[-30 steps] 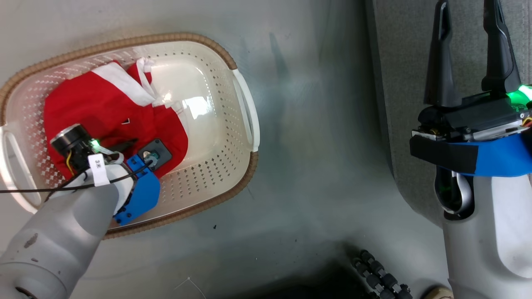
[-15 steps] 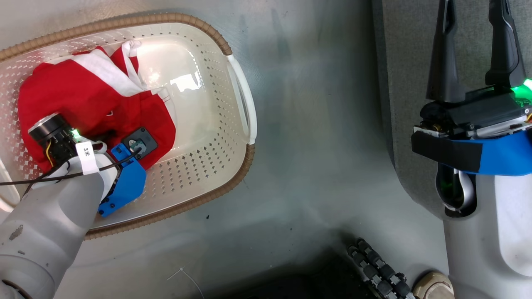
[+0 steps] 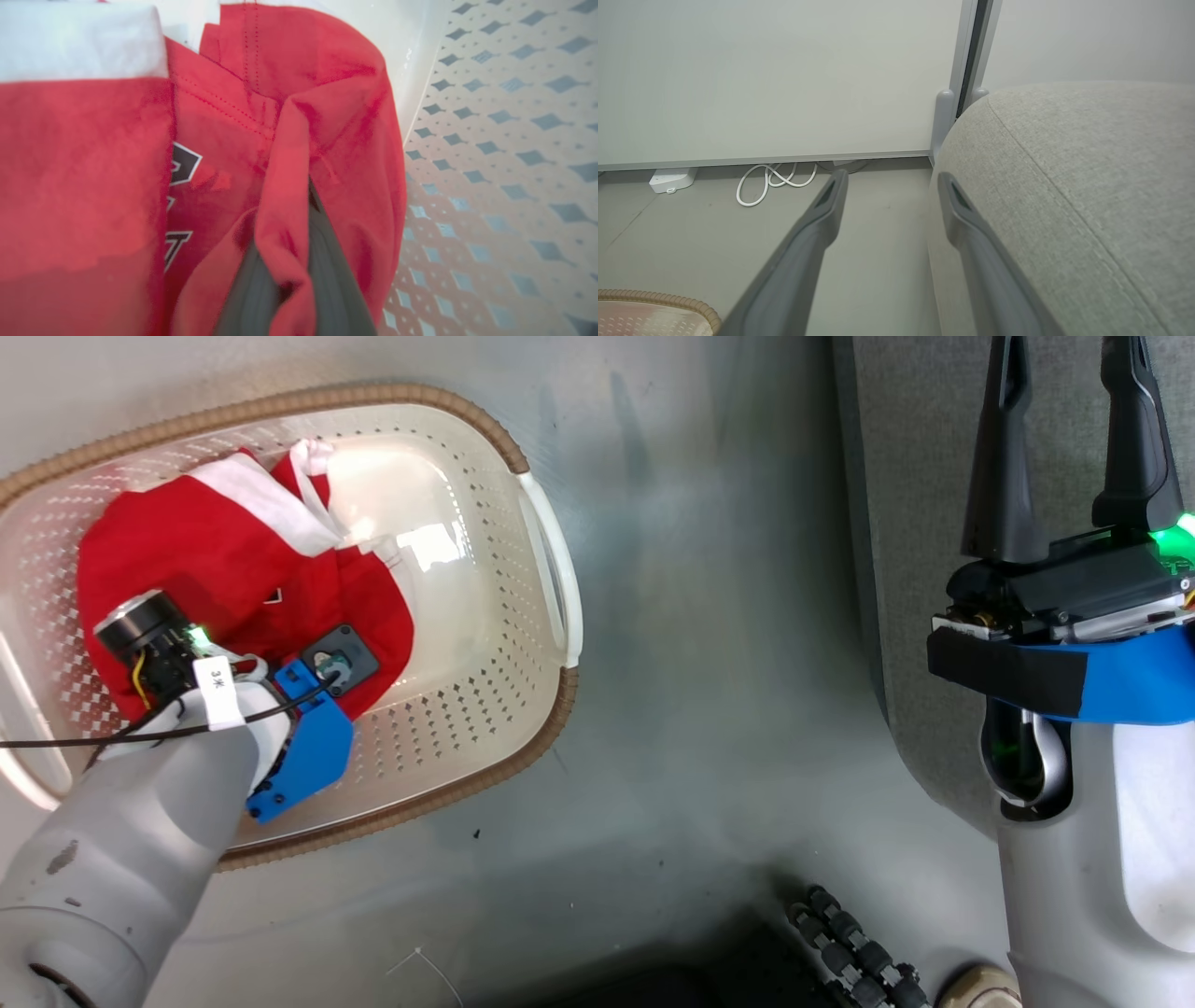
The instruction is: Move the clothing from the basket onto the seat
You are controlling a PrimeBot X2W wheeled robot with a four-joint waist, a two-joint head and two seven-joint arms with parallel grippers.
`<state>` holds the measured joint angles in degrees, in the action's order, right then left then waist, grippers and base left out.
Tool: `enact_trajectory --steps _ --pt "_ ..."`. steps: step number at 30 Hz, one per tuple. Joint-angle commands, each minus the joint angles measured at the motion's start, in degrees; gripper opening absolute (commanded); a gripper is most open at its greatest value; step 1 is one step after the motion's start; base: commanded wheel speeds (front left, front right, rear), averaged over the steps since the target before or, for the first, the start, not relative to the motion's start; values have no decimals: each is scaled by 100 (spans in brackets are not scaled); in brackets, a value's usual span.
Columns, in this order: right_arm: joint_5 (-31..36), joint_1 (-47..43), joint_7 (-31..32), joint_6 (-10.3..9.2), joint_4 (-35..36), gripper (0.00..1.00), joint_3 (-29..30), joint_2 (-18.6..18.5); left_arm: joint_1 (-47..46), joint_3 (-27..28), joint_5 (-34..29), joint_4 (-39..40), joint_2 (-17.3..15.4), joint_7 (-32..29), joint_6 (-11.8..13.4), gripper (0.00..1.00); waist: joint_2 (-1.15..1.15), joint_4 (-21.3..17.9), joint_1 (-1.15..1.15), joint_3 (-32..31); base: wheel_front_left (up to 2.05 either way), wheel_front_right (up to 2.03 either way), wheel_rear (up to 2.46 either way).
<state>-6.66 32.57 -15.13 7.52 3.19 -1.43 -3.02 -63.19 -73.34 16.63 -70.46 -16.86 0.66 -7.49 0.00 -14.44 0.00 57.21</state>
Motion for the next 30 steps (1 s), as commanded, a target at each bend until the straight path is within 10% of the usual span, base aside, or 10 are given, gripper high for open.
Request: enact_trajectory --steps 1,30 --pt "-2 26 -3 -6 -16 100 15 24 50 -11 23 17 18 38 4 0 0 31 0 -53 0 0 0" --pt "163 -511 -3 -6 -453 100 231 -193 438 9 1298 355 1022 1375 4 0 0 944 0 -1826 0 0 0"
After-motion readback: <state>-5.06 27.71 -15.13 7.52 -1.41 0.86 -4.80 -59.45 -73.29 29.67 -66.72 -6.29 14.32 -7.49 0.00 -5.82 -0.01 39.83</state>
